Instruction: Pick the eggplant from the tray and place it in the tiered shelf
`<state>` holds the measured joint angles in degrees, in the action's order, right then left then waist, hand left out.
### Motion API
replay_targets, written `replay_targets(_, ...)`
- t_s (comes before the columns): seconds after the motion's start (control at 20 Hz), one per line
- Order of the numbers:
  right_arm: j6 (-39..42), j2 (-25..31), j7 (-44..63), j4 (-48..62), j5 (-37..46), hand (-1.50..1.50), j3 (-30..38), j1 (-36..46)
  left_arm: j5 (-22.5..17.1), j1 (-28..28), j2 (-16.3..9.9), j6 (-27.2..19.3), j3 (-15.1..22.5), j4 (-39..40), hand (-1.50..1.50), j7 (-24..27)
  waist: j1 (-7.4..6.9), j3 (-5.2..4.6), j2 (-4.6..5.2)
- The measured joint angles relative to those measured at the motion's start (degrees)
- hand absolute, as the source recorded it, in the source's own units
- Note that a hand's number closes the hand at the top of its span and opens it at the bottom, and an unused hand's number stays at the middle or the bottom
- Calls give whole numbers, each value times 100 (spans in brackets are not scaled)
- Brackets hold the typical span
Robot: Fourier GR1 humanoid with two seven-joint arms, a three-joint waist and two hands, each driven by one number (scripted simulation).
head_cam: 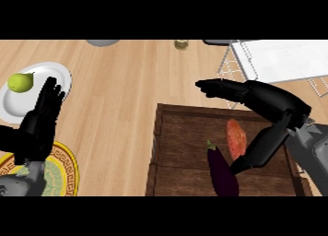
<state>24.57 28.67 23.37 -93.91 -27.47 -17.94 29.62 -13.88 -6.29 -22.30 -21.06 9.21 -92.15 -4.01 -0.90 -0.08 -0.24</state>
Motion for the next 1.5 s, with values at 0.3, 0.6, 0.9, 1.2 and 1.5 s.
replay_targets(0.3, 737, 584, 1020, -730, 386, -150, -625, 869, 59, 53, -9, -5, 20, -52, 0, -84, 24, -7, -23)
replay_targets(0.6, 990, 573, 2035, -1259, 1246, -150, -1504, 1383, 46, 151, -52, 21, -62, -258, 0, -174, 21, -4, -17)
replay_targets(0.9, 873, 123, 2628, -1453, 1980, -150, -2155, 1365, 106, 122, 35, 87, -158, -155, 0, -157, 57, 2, 4)
replay_targets(1.2, 926, 75, 2776, -1352, 2859, -150, -2854, 1372, 154, 104, 50, 134, -205, -215, 0, -208, 66, 3, 8)
replay_targets(1.5, 1091, 156, 2663, -1096, 3650, -150, -3086, 1093, 331, 52, 170, 73, -194, -259, 0, -309, 77, 7, 17)
